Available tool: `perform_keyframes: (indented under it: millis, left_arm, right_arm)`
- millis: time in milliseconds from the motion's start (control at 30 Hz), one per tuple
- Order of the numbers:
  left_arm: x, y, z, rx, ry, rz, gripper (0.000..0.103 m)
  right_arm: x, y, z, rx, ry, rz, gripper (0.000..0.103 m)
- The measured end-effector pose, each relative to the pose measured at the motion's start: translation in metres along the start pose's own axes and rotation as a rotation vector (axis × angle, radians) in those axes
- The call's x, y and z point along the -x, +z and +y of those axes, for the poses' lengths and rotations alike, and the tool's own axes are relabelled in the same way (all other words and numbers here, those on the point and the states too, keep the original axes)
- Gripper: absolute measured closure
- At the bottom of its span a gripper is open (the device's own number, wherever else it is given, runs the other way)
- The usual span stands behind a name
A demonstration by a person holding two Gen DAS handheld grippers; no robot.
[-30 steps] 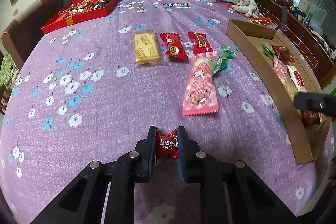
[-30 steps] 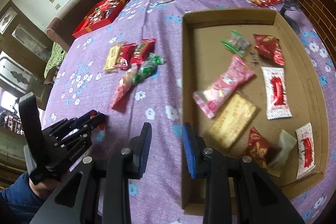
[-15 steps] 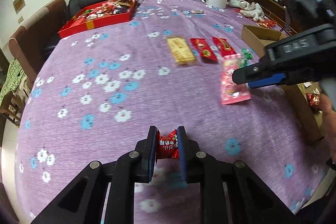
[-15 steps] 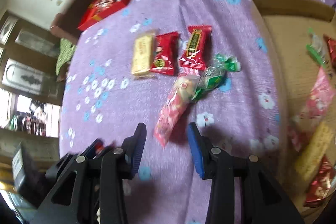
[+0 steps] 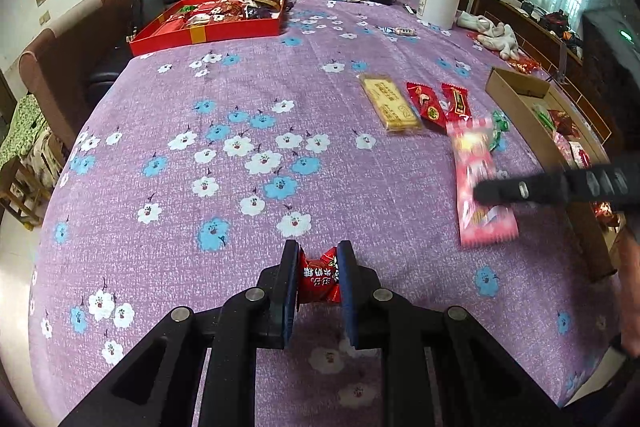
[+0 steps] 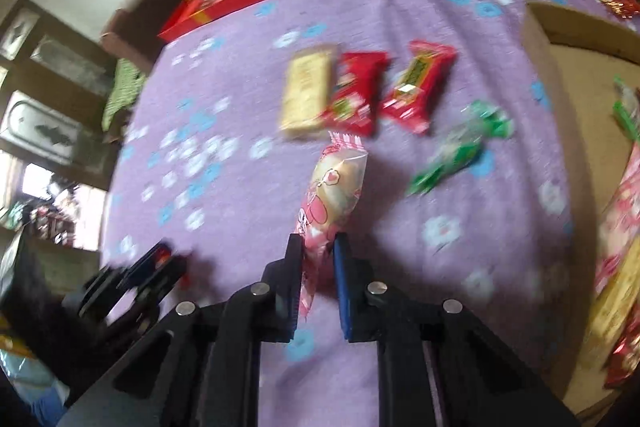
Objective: Organize snacks
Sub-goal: 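Grasp the small red candy with the left while the right grasps the pink cartoon packet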
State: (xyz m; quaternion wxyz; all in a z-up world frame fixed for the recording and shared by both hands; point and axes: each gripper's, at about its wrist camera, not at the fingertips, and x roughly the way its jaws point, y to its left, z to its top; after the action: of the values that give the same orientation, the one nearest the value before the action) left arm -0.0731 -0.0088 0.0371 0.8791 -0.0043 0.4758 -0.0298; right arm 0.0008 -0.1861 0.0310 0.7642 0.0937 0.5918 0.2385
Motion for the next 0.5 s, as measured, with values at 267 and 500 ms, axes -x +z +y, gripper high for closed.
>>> perform_keyframes:
  millis: [267, 500]
  left_arm:
    - [0.007, 0.006, -0.011, -0.009, -0.035, -0.021, 0.084]
    - [0.015, 0.012, -0.035, -0.043, -0.046, -0.035, 0.084]
  right_arm:
    - [0.017, -0.017, 0.004, 0.028, 0.024, -0.020, 0.088]
    - [0.033, -0.025, -0.012, 0.001, 0.034, -0.039, 0.088]
